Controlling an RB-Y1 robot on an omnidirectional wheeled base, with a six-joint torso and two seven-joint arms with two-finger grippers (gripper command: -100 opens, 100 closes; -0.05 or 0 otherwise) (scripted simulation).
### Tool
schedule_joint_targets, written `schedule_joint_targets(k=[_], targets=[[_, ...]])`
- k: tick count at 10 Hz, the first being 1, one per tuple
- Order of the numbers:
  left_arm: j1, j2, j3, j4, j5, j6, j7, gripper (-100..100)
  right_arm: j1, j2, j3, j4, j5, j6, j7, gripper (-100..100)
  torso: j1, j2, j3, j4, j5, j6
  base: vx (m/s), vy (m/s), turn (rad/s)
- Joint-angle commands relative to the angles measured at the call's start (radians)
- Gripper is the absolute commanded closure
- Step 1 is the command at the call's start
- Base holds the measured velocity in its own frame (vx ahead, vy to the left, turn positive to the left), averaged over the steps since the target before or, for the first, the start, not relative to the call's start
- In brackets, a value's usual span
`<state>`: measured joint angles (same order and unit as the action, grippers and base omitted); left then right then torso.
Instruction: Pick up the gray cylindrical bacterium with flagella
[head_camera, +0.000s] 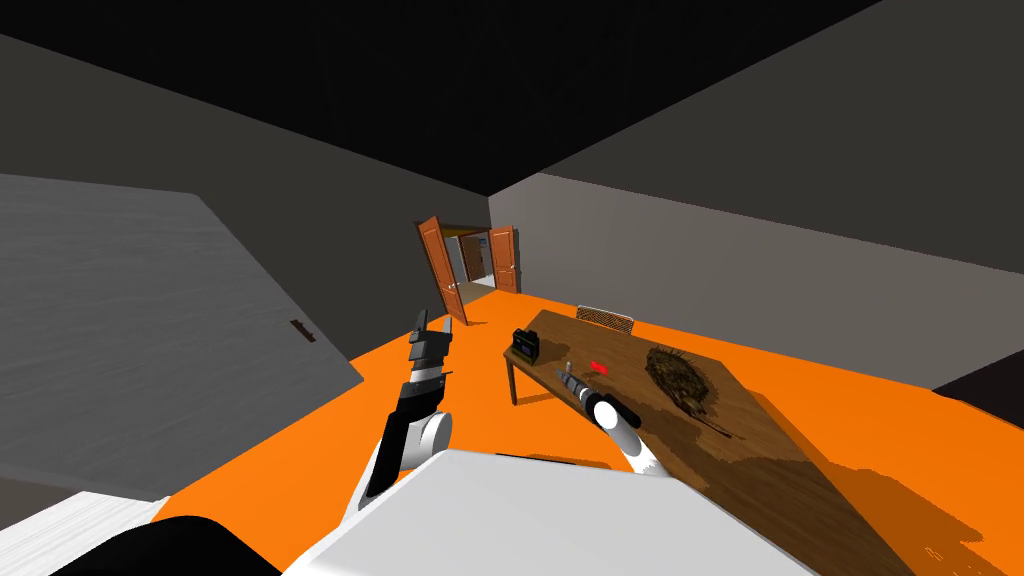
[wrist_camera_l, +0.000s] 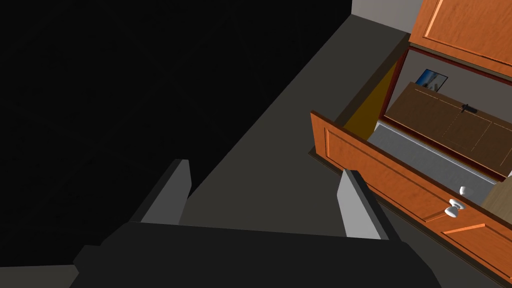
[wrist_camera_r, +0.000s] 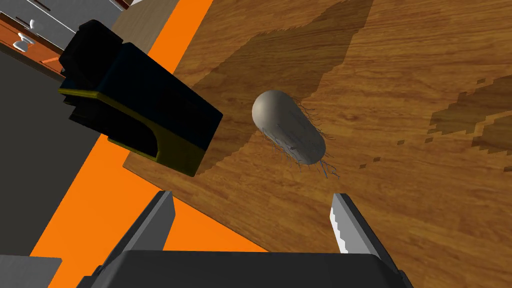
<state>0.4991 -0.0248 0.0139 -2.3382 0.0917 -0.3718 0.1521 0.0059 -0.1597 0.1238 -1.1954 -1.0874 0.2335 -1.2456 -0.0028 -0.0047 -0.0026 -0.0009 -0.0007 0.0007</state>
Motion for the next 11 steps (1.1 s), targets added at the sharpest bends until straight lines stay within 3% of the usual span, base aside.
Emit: schedule_joint_targets(k=[1, 2, 3, 4, 5, 6, 7, 8, 11], targets=[[0.000, 0.000, 0.000, 0.000, 0.000, 0.000, 0.000, 0, -0.016, -0.008, 0.002, 0.025, -0.031, 0.017, -0.018, -100, 0.000, 0.000, 0.000, 0.000, 0.000, 0.000, 0.057, -0.052, -0.037], [0.000, 0.000, 0.000, 0.000, 0.000, 0.000, 0.000, 0, -0.028, -0.016, 0.000, 0.040, -0.051, 0.029, -0.031, -100, -0.001, 0.000, 0.000, 0.000, 0.000, 0.000, 0.082, -0.071, -0.043], [0.000, 0.000, 0.000, 0.000, 0.000, 0.000, 0.000, 0, -0.021, -0.010, -0.003, 0.029, -0.032, 0.023, -0.025, -100, -0.002, -0.002, -0.001, 0.000, 0.000, 0.000, 0.041, -0.035, -0.002], [0.000, 0.000, 0.000, 0.000, 0.000, 0.000, 0.000, 0, -0.022, -0.010, -0.004, 0.030, -0.033, 0.026, -0.029, 0, 0.000, 0.000, 0.000, 0.000, 0.000, 0.000, 0.007, -0.007, 0.002], [0.000, 0.000, 0.000, 0.000, 0.000, 0.000, 0.000, 0, -0.016, 0.017, 0.002, 0.043, -0.030, -0.004, -0.009, -100, 0.002, 0.002, 0.001, 0.000, 0.000, 0.000, 0.060, -0.037, 0.061], [0.000, 0.000, 0.000, 0.000, 0.000, 0.000, 0.000, 0, -0.012, 0.031, 0.005, 0.050, -0.029, -0.018, 0.000, -100, 0.001, 0.000, 0.000, 0.000, 0.000, 0.000, 0.093, -0.053, 0.081], [0.000, 0.000, 0.000, 0.000, 0.000, 0.000, 0.000, 0, -0.013, 0.022, 0.001, 0.043, -0.026, -0.004, -0.009, -100, 0.000, -0.002, -0.001, 0.000, 0.000, 0.000, 0.041, -0.023, 0.017], [0.000, 0.000, 0.000, 0.000, 0.000, 0.000, 0.000, 0, -0.013, 0.024, 0.001, 0.043, -0.025, -0.007, -0.008, 100, 0.001, 0.000, 0.000, 0.000, 0.000, 0.000, 0.005, -0.006, -0.014], [0.000, 0.000, 0.000, 0.000, 0.000, 0.000, 0.000, 0, -0.013, 0.023, 0.001, 0.043, -0.024, -0.007, -0.007, 100, 0.002, 0.003, 0.002, 0.001, 0.000, 0.000, 0.001, -0.001, 0.003]])
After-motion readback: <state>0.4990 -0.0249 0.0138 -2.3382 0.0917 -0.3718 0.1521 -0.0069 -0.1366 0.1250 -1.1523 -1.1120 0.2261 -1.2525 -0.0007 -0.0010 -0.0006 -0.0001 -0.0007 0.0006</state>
